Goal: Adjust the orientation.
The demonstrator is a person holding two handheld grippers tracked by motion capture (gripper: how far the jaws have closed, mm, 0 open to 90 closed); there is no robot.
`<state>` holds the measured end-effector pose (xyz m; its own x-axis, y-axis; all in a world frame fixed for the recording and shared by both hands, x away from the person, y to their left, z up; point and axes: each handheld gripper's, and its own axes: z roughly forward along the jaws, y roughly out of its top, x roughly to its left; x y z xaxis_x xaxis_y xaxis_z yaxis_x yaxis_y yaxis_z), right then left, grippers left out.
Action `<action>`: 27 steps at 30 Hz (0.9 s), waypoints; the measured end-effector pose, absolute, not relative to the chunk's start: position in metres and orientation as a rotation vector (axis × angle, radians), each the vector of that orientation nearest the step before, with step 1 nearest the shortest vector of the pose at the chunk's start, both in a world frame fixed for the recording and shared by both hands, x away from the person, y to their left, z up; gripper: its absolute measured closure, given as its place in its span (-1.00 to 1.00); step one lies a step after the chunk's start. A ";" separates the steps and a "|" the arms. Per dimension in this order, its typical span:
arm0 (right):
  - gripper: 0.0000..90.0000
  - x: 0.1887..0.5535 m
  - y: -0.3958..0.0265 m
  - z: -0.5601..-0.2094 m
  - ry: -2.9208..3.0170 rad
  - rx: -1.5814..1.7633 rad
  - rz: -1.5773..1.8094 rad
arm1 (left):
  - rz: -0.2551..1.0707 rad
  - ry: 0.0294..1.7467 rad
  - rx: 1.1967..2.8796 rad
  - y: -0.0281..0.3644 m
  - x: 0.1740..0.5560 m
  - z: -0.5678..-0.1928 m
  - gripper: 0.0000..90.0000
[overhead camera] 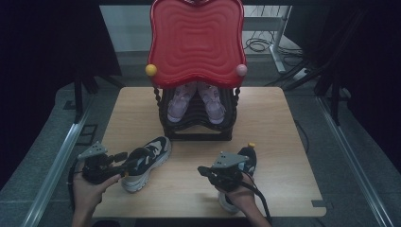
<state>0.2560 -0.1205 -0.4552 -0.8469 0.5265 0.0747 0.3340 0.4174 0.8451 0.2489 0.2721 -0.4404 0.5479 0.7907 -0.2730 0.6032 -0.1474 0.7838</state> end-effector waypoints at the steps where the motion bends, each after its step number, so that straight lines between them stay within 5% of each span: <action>1: 0.98 0.256 -0.124 -0.455 2.460 0.773 1.403 | 0.249 1.142 1.851 0.271 0.249 -0.441 -0.10; 27: 0.98 0.237 -0.221 -0.448 2.249 0.997 1.390 | 0.210 1.088 1.874 0.258 0.255 -0.440 -0.10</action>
<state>0.2367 -0.2211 -0.4483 -0.7078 0.7006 0.0907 0.3947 0.2856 0.8733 0.2546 0.2580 -0.4403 0.5935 0.7543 -0.2805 0.5958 -0.1775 0.7833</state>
